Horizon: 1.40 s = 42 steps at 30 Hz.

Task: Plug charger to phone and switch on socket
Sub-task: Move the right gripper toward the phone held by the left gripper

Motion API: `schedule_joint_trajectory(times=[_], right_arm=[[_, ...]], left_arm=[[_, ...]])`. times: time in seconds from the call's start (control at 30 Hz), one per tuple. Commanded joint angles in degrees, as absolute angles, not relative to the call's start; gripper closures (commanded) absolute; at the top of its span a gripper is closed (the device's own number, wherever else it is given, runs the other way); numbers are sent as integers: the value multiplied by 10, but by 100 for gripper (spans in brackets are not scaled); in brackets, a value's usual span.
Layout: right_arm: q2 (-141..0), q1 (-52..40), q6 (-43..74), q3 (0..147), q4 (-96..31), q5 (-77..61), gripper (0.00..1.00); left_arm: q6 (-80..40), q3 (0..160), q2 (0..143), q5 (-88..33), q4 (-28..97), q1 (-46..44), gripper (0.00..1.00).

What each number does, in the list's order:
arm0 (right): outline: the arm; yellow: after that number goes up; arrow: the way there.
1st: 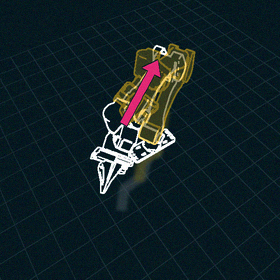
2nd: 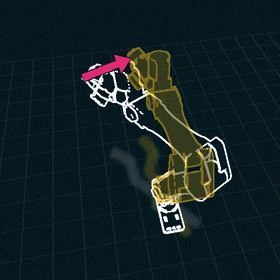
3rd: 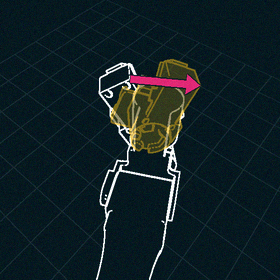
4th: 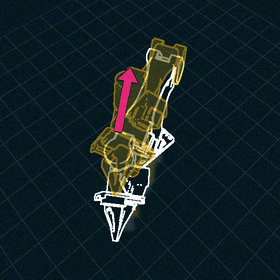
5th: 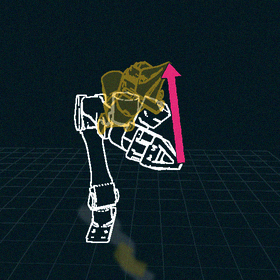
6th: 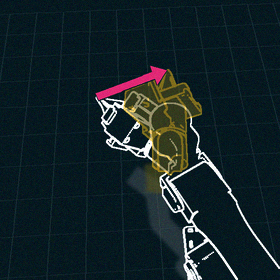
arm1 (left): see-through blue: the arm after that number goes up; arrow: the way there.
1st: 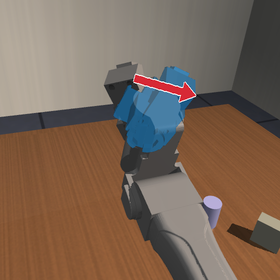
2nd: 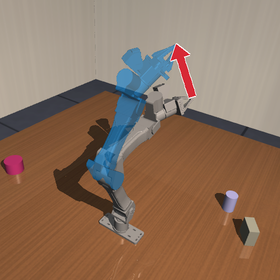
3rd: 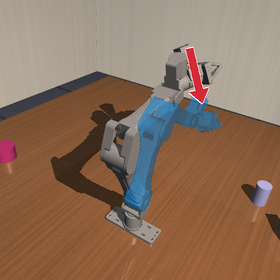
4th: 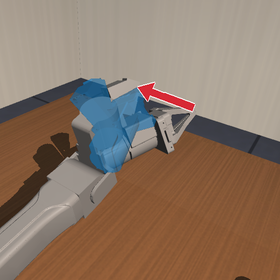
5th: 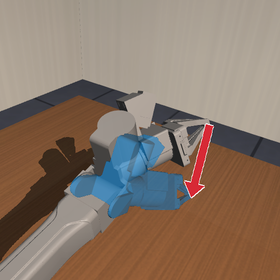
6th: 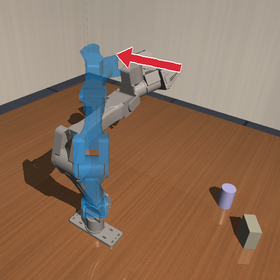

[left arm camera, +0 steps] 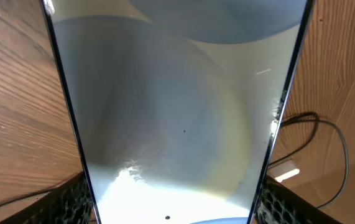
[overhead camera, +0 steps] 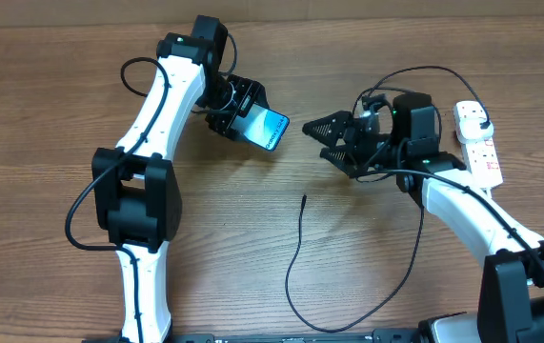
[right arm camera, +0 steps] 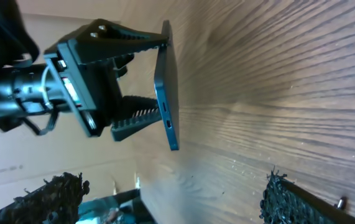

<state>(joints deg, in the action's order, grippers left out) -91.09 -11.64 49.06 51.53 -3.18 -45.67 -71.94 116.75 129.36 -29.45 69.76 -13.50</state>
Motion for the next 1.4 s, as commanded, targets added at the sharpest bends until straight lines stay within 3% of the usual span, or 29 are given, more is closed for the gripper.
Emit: schedule_joint_trajectory(times=[0.0,0.3,0.57,0.67,1.37], right_arm=[[-910,-134,491,521,-30,-403,6],[-910,-139,464,521,-33,-384,11],[-910,-139,432,521,-45,-383,27],[-910,-139,429,521,-60,-358,44],[-910,-139,399,521,-65,-296,71]], left_arm=[[-750,1185,1287,-296,689,-157,96],[-798,1185,1287,-312,628,-235,96],[-812,1185,1287,-338,614,-252,96],[-810,1185,1287,-361,615,-252,96],[-801,1185,1287,-386,628,-260,96]])
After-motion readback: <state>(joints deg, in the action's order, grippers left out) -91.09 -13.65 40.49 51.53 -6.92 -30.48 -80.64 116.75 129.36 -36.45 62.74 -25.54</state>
